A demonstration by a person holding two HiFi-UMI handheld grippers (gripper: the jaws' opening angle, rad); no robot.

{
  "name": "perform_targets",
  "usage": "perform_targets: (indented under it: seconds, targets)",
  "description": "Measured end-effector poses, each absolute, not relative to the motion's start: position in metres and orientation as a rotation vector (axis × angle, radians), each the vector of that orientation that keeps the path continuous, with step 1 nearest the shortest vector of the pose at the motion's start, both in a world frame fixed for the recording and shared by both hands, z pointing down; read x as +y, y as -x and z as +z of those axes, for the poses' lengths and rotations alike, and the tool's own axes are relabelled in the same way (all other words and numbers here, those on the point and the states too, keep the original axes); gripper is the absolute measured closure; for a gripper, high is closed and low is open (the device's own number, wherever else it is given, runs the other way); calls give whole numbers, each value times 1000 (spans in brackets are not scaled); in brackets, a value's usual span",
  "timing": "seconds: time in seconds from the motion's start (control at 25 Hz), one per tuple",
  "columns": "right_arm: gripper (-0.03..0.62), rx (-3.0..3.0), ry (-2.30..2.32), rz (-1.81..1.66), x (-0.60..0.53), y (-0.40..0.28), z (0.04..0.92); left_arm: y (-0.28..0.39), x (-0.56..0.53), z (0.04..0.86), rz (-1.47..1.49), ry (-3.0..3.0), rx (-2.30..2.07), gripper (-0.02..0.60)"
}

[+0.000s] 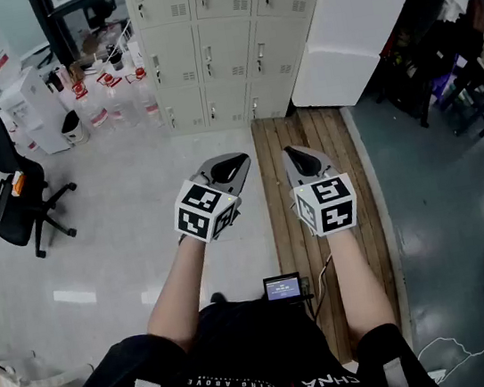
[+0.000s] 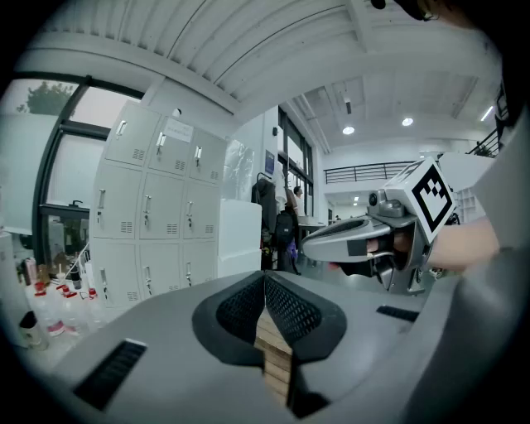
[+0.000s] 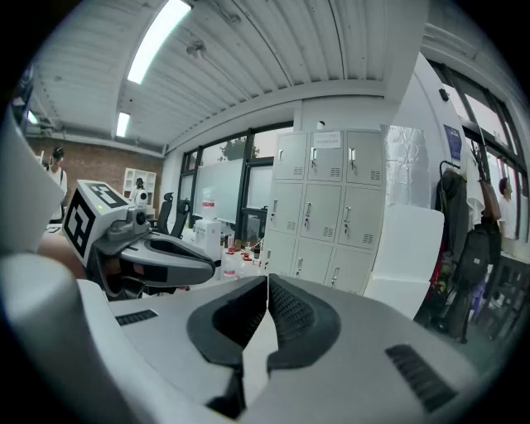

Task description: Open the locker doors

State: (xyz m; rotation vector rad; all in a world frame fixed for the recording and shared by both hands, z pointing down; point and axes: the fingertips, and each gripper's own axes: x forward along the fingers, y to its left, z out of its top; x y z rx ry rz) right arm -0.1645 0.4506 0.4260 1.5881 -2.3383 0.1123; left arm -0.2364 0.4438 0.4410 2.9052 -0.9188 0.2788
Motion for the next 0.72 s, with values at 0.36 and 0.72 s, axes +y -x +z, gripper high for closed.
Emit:
perform_targets:
  seconds: [0.36, 0.72]
  targets:
    - [562, -2313, -1624, 44, 466, 166, 416, 215, 470, 437, 265, -2972, -792, 561]
    - [562, -2350, -1603, -21, 486, 158, 413, 215, 474, 432, 240, -2977, -763, 561]
